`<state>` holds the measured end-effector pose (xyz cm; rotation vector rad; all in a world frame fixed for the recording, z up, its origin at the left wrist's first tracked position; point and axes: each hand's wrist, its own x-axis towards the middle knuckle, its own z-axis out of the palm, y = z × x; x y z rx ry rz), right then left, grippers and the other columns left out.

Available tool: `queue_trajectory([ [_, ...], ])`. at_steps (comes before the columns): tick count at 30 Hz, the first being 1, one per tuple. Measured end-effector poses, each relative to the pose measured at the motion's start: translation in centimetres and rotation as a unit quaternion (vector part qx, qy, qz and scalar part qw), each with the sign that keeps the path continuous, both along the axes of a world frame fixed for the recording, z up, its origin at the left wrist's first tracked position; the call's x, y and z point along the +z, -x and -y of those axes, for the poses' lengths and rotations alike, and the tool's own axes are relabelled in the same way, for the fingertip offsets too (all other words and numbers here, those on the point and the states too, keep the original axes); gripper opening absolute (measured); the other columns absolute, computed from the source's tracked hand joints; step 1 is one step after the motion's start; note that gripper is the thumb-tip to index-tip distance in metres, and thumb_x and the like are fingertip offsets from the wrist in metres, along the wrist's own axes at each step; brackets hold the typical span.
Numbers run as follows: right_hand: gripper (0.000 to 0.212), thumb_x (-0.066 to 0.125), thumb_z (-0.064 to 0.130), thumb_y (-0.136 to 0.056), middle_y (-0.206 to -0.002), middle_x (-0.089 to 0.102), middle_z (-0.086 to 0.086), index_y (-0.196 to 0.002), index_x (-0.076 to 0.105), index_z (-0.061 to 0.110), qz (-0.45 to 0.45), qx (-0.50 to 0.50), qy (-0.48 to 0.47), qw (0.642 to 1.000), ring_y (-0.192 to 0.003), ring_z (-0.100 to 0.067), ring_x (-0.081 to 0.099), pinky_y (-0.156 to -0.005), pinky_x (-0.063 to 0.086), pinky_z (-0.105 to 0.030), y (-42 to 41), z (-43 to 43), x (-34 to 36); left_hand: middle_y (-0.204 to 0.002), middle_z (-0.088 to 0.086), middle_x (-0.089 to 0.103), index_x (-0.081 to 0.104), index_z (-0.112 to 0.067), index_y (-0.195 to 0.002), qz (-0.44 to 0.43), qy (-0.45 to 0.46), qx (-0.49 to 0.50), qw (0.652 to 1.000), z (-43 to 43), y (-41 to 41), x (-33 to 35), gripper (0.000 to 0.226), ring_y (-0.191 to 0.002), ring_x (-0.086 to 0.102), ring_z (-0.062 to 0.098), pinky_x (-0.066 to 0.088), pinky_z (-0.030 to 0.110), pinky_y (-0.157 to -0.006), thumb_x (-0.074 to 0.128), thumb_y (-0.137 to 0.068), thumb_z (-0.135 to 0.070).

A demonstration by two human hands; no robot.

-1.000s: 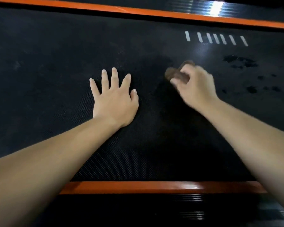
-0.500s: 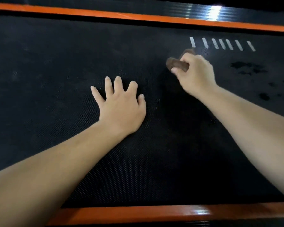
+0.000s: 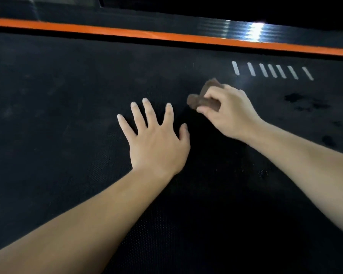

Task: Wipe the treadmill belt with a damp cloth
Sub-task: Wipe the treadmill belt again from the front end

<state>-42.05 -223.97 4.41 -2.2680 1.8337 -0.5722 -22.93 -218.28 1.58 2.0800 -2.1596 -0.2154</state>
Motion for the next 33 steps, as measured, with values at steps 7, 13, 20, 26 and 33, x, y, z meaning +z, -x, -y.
queue_trajectory([
  [7,0.019,0.063,0.047,-0.091,-0.103,0.064,-0.005,-0.094,0.057,0.029,0.008,-0.151,0.056,0.987,-0.101,-0.032,0.06,-0.1,0.044,-0.049,2.1,9.1,0.3,-0.172,0.017,-0.005,0.005,-0.034,-0.163,0.004,0.005,-0.012,1.0,0.2,0.1,0.0,0.069,-0.156,-0.015,0.041,-0.007,0.068,-0.121,0.014,-0.102,-0.062],
  [13,0.024,0.071,0.047,-0.086,-0.09,0.063,0.003,-0.084,0.059,0.026,0.014,-0.033,-0.026,0.999,-0.085,-0.023,0.06,-0.081,0.047,-0.04,2.5,6.8,0.3,-0.172,0.015,-0.001,0.012,-0.033,-0.164,-0.001,0.016,-0.045,0.999,0.1,0.3,0.2,0.071,-0.158,-0.012,0.035,-0.007,0.061,-0.124,0.009,-0.099,-0.062],
  [20,0.022,0.066,0.048,-0.089,-0.104,0.064,0.002,-0.099,0.062,0.03,0.041,-0.186,0.023,0.981,-0.103,-0.029,0.061,-0.1,0.045,-0.049,4.0,12.7,0.6,-0.172,0.014,-0.003,0.009,-0.033,-0.164,0.01,0.01,-0.047,0.999,0.1,0.4,0.1,0.069,-0.158,-0.014,0.034,-0.006,0.059,-0.125,0.012,-0.102,-0.062],
  [26,0.022,0.068,0.051,-0.085,-0.092,0.064,0.007,-0.085,0.06,0.029,0.035,-0.128,0.018,0.991,-0.093,-0.023,0.06,-0.092,0.048,-0.044,4.8,12.8,0.6,-0.172,0.012,-0.005,0.006,-0.035,-0.164,0.011,0.008,-0.043,0.999,0.2,0.5,0.3,0.071,-0.158,-0.016,0.032,-0.007,0.058,-0.125,0.008,-0.099,-0.064],
  [33,0.02,0.068,0.049,-0.089,-0.095,0.063,0.004,-0.092,0.06,0.031,0.043,-0.167,0.012,0.985,-0.093,-0.025,0.059,-0.092,0.047,-0.041,4.9,12.8,0.2,-0.173,0.012,-0.006,0.006,-0.035,-0.164,0.012,0.003,-0.041,0.999,0.2,0.5,0.2,0.071,-0.158,-0.017,0.031,-0.007,0.058,-0.125,0.008,-0.099,-0.064],
])
